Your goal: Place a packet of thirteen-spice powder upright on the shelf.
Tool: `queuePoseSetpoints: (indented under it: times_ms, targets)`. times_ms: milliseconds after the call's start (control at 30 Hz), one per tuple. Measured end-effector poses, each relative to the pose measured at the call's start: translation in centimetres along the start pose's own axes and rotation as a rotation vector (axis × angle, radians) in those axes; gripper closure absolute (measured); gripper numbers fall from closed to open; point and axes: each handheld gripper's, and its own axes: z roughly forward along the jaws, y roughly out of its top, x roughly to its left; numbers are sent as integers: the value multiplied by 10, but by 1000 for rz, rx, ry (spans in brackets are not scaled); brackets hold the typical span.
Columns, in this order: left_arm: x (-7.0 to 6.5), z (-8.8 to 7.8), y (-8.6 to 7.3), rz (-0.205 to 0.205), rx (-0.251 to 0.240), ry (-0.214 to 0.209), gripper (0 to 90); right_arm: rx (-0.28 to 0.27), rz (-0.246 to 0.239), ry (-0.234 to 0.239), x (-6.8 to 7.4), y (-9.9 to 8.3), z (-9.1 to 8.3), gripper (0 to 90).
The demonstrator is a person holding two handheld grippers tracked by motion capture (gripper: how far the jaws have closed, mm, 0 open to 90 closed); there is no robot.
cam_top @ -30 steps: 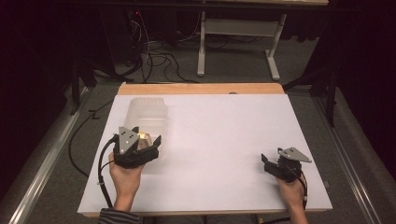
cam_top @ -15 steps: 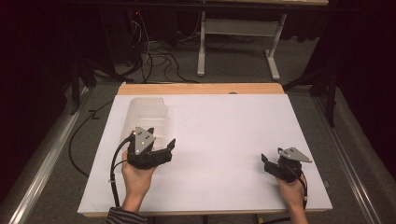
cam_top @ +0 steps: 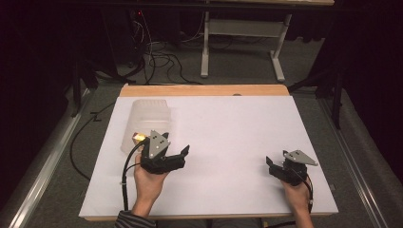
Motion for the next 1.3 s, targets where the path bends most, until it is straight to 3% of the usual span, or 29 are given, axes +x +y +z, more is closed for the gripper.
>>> queuePoseSetpoints:
  times_ms: [833, 1300]
  targets:
    - [-28, 20, 0, 29, 18, -95, 222, -2, 5, -2, 0, 0, 0, 289]
    - [-39, 28, -3, 11, 18, -129, 219, -2, 1, -2, 0, 0, 0, 287]
